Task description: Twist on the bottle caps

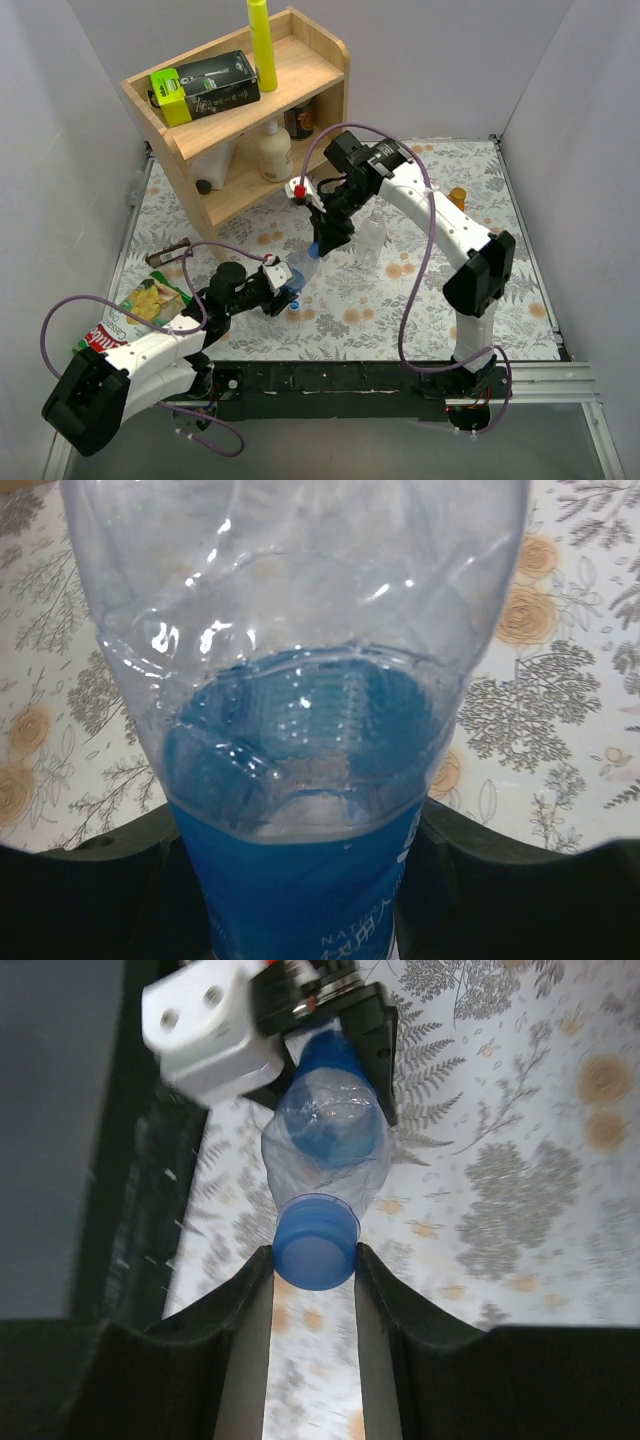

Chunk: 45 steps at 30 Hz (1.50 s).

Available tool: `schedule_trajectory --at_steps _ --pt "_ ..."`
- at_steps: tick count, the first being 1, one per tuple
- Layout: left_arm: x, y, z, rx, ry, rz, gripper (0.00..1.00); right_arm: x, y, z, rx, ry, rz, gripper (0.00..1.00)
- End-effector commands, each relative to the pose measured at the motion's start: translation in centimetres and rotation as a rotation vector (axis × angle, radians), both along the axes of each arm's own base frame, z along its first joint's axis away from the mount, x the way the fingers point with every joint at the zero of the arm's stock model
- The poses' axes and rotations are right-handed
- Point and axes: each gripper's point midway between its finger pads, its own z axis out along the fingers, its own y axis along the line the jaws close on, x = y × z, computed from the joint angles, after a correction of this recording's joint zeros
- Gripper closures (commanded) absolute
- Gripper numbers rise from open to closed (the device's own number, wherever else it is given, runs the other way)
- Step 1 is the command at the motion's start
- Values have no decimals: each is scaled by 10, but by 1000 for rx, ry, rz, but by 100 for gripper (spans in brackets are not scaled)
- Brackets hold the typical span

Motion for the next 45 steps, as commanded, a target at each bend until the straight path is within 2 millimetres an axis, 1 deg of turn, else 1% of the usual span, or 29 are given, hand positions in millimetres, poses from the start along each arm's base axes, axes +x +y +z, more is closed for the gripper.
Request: schedule_trajectory --at_steps 1,2,3,5,7,9,10,11,13,14,15,16,17,18,19,20,21,22,23,24,26,27,28,30,31,32,36,41,45 --pt "35 -10 64 -123 -222 77 100 0 21 2 -100 516 -314 82" --pt "39 -7 65 -120 -224 109 100 2 23 2 -116 616 -367 83" --pt "42 -6 67 -122 -227 127 100 1 23 -8 -133 646 -397 82" --pt "46 -3 63 -106 -218 155 100 -1 23 -10 -145 672 -404 82" --pt "46 0 55 -84 -193 167 100 3 23 -9 -151 657 -416 76" --pt "43 4 44 -54 -163 171 100 15 21 -2 -118 594 -415 64" --pt "41 4 39 -40 -147 162 100 23 21 13 -72 542 -406 52" --pt "38 5 35 -25 -133 155 100 40 12 17 -39 466 -419 36" --pt "26 4 21 15 -88 102 100 56 2 41 47 355 -420 17" --pt "20 3 14 38 -73 68 100 66 -7 50 91 321 -430 12" --pt "8 2 3 78 -39 -4 100 63 -15 69 149 256 -410 10" --pt "2 1 -1 96 -24 -35 100 63 -18 78 185 211 -394 10" --pt "-4 1 -6 113 -9 -68 100 59 -21 75 195 187 -374 9" --pt "-9 3 -11 137 16 -87 100 46 -25 91 259 90 -289 9" --pt "-13 0 -8 130 16 -121 100 38 -26 92 274 43 -240 10" --pt "-16 -1 -6 131 14 -147 100 24 -25 77 246 3 -173 11" --pt "-24 1 -11 151 43 -177 100 3 -34 74 227 -65 -85 13" --pt "-29 -5 -3 136 35 -232 100 -4 -35 63 232 -185 39 19" --pt "-32 -6 -2 136 39 -253 100 -13 -37 55 216 -240 100 22" --pt "-36 -6 -3 138 58 -272 100 -25 -40 40 195 -296 153 24" --pt "-38 -11 6 121 57 -305 100 -29 -38 33 214 -405 215 26" --pt "-40 -11 7 122 60 -314 100 -36 -42 24 211 -428 234 27" --pt "-40 -12 9 118 60 -319 100 -34 -38 25 236 -485 258 27" --pt "-39 -14 17 107 52 -324 100 -40 -37 24 252 -544 311 27" --pt "-39 -15 18 105 51 -327 100 -41 -37 20 247 -547 323 28" --pt "-38 -16 23 103 37 -333 100 -43 -36 19 248 -555 338 29" --pt "-41 -16 25 98 31 -347 100 -44 -32 17 252 -558 344 32" --pt "-40 -17 27 96 30 -348 100 -43 -29 18 262 -568 348 40" --pt "-40 -18 28 86 33 -342 100 -50 -31 15 262 -560 394 45"
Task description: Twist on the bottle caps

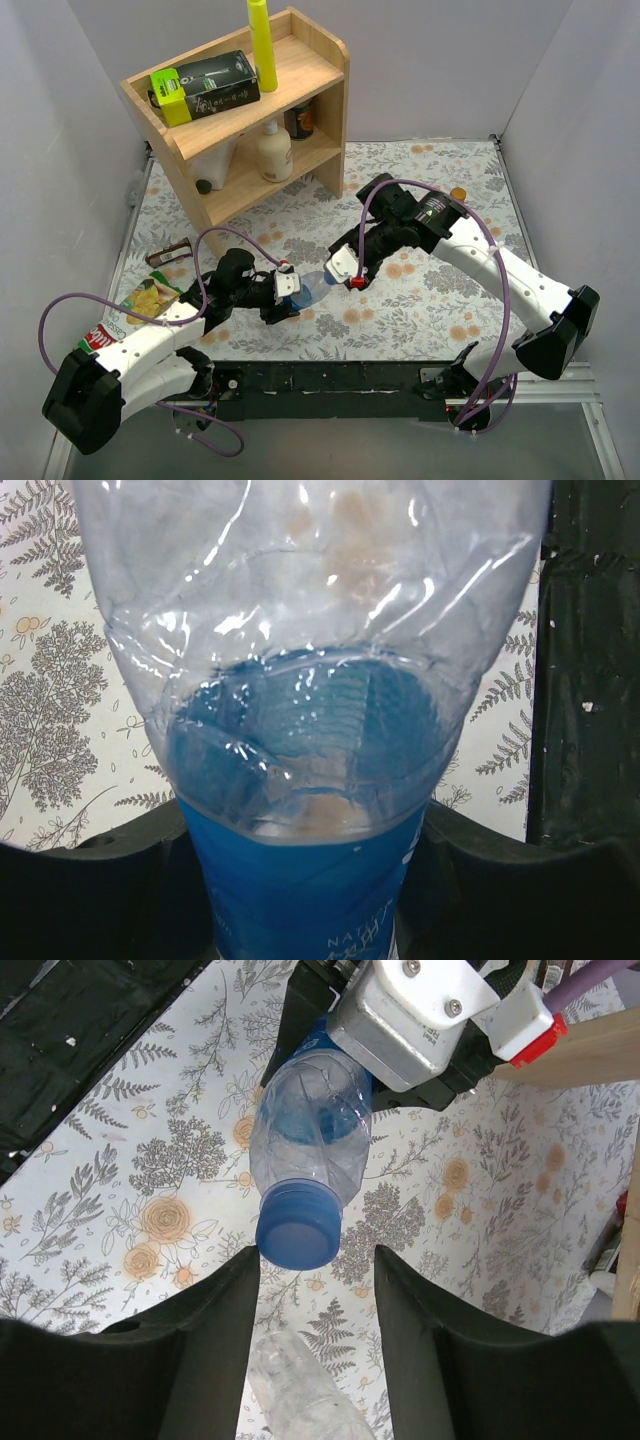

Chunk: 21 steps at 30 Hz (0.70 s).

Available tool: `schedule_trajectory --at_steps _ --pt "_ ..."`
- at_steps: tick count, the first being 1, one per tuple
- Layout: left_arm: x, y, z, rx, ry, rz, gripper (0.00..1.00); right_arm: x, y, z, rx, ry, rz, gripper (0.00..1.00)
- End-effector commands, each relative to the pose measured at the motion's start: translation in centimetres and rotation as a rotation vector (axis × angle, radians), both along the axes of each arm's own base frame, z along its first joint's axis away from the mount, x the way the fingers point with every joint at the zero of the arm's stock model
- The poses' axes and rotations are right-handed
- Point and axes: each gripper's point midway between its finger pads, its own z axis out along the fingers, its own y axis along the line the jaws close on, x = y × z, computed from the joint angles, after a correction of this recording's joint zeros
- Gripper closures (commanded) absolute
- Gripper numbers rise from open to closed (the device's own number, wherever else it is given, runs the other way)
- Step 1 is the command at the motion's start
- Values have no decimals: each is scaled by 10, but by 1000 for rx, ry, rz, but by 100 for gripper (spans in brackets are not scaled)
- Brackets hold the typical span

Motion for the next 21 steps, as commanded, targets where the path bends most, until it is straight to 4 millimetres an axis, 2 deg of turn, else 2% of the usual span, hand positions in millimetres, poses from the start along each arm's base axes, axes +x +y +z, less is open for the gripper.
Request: schedule_trajectory --at_steps 1,4,14,19,21 --pt "2 -7 20 -48 -34 -25 100 -5 4 7 35 -49 74 46" --pt "2 -8 20 -53 -35 -23 100 -8 2 5 18 -39 93 50" --pt "5 -8 20 -60 -35 -3 100 -12 4 0 10 -31 130 50" --pt "6 -7 18 -58 -30 11 100 -10 7 3 8 -18 113 67" --pt "12 -7 19 -69 -25 55 100 -5 11 2 -22 70 16 73"
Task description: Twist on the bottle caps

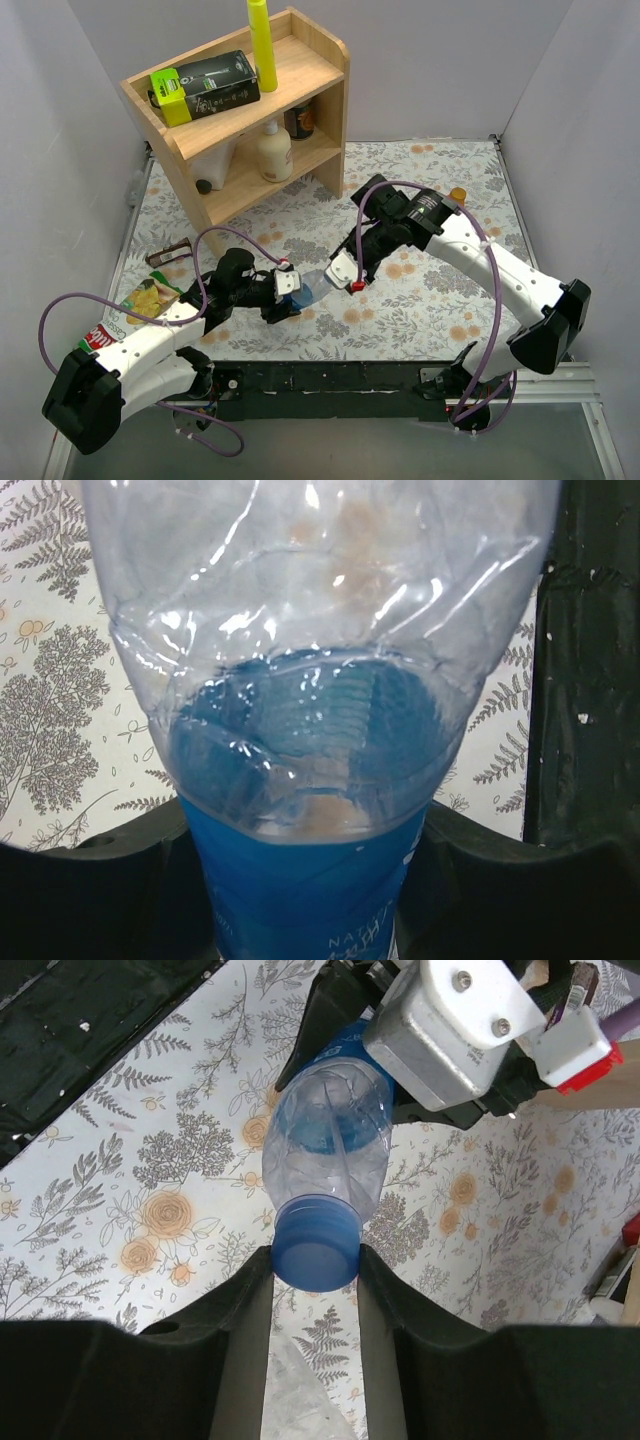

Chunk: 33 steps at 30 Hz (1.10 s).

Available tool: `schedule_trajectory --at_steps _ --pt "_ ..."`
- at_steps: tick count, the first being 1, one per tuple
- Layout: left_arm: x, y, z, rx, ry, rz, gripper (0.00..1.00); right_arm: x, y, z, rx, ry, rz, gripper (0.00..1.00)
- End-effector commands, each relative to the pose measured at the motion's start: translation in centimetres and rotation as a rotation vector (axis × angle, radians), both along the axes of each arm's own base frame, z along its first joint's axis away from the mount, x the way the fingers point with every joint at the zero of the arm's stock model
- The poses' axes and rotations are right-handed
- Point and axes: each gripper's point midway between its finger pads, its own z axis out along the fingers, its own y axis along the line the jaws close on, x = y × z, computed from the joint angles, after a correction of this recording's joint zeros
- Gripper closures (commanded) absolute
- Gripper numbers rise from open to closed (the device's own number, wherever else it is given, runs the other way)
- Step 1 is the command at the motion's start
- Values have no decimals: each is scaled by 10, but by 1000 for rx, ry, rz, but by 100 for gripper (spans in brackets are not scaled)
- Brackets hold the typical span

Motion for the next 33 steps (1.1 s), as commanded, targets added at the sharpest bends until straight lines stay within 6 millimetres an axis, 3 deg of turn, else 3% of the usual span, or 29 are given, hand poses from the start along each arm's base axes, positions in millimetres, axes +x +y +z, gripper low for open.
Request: schedule_trajectory --at_steps 1,4,5,6,7,10,12,14,16,19,20,21,24,25,27,28,30,31,32,33 --pt "21 -1 15 -40 -46 107 100 3 13 11 -19 148 -143 73" --pt "56 7 30 -85 -95 328 100 24 22 11 -123 402 -385 76" --pt "66 8 41 -123 -125 375 100 37 38 17 -130 485 -417 77" --pt "73 10 47 -143 -134 420 100 31 33 12 -217 612 -478 78" --pt "84 15 53 -168 -124 512 100 43 41 -1 -294 804 -608 79" --pt "102 20 72 -205 -163 604 100 54 48 -2 -329 1107 -716 86" --pt "112 24 70 -174 -181 650 100 59 53 -2 -343 1195 -763 90" --pt "121 33 67 -130 -224 689 100 66 62 9 -360 1412 -804 92" --pt "122 37 62 -102 -237 697 100 62 63 11 -351 1404 -796 89" --pt "118 48 47 -26 -241 707 100 64 60 26 -298 1369 -768 67" --pt "114 48 41 -6 -227 689 100 67 56 32 -266 1354 -746 24" --pt "108 44 37 1 -207 651 100 72 52 36 -223 1312 -718 10" --pt "87 43 15 67 -143 555 100 108 22 50 -76 1158 -763 9" --pt "75 44 3 108 -105 512 100 114 13 59 -31 1088 -770 9" --pt "59 34 3 102 -87 380 100 121 2 65 53 928 -692 9" --pt "48 34 2 113 -74 328 100 113 -4 75 87 841 -651 9" --pt "36 27 12 93 -76 230 100 95 -6 65 91 722 -554 9" --pt "22 23 11 97 -66 137 100 86 -11 74 142 531 -455 9" --pt "15 21 12 95 -57 92 100 74 -14 54 108 494 -422 11" --pt "11 19 13 101 -51 59 100 58 -10 66 155 372 -347 14"
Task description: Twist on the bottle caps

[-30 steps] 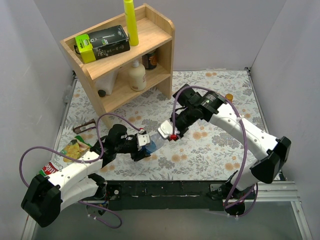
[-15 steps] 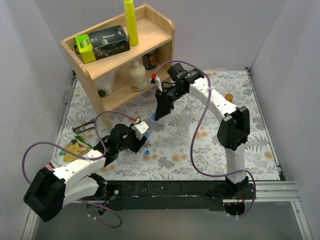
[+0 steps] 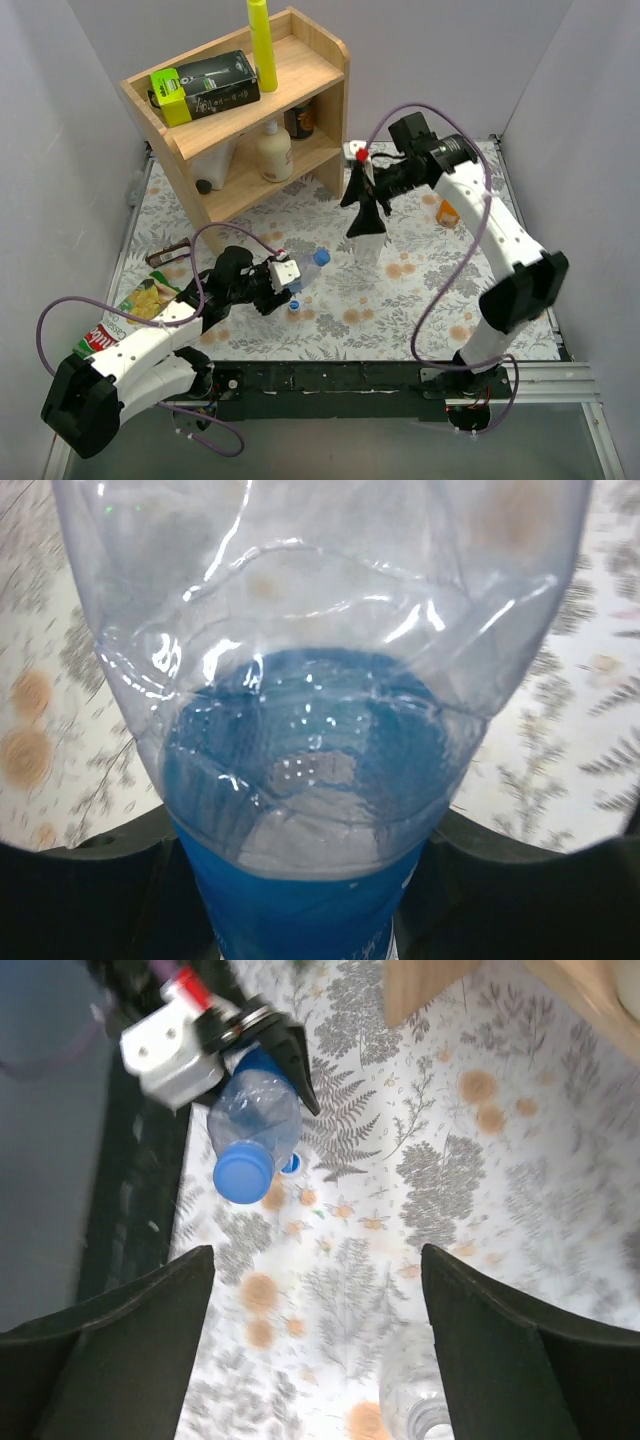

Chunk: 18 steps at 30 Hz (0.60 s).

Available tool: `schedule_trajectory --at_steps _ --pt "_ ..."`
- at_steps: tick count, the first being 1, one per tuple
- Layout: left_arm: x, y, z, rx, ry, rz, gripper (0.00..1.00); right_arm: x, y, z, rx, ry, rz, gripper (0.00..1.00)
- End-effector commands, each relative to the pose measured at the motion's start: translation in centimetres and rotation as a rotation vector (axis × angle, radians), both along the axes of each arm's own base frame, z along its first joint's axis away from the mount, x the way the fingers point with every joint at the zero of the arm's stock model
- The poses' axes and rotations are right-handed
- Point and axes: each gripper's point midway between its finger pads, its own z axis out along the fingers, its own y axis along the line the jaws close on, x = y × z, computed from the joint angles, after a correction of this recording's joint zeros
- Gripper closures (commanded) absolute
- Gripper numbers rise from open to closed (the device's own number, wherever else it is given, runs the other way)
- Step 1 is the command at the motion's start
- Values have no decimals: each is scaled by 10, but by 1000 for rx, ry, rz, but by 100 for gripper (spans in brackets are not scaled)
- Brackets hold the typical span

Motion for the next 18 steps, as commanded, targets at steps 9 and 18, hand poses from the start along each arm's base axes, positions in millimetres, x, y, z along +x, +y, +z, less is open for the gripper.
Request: schedule_trajectory --at_steps 9,18 --pt "-40 -24 27 13 66 -397 100 -100 3 -19 52 -880 470 37" --pt "-36 -32 38 -14 68 -410 100 -109 8 -24 67 -871 502 45"
